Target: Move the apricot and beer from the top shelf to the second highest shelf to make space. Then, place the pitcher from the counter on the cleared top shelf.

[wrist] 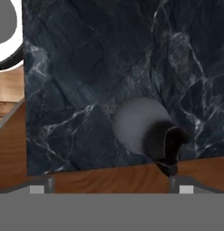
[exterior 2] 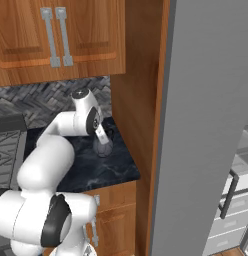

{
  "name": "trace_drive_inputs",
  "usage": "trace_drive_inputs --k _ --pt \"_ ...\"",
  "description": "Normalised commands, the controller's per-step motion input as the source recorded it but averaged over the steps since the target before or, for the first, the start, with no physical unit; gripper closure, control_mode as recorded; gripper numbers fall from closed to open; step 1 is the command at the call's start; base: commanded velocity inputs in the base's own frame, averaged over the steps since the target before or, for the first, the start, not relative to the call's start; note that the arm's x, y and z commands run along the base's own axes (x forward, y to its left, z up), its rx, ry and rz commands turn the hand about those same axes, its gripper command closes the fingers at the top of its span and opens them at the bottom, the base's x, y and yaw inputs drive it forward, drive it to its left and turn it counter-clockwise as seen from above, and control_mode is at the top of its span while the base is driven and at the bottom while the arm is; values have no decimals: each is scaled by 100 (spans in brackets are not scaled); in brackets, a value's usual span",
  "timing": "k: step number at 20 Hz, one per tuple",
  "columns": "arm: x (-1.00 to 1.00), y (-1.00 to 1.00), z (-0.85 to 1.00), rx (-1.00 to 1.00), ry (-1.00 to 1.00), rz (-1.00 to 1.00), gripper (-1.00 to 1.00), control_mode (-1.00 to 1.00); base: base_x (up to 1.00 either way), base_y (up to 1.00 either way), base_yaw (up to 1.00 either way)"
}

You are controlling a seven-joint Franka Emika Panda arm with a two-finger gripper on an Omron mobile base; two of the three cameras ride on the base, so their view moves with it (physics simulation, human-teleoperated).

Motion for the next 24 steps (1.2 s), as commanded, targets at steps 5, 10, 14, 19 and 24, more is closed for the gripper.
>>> trace_drive_inputs --k 5,10,14,19,24 --pt "44 6 -25 0 0 7 -100 -100 0 0 0" --pt "42 0 -38 0 0 8 -100 -100 0 0 0" --pt "45 0 -25 0 0 6 -100 -100 0 0 0" --pt "48 0 -5 0 1 3 -100 -100 0 0 0" --pt "45 0 -8 0 2 3 -100 -100 0 0 0"
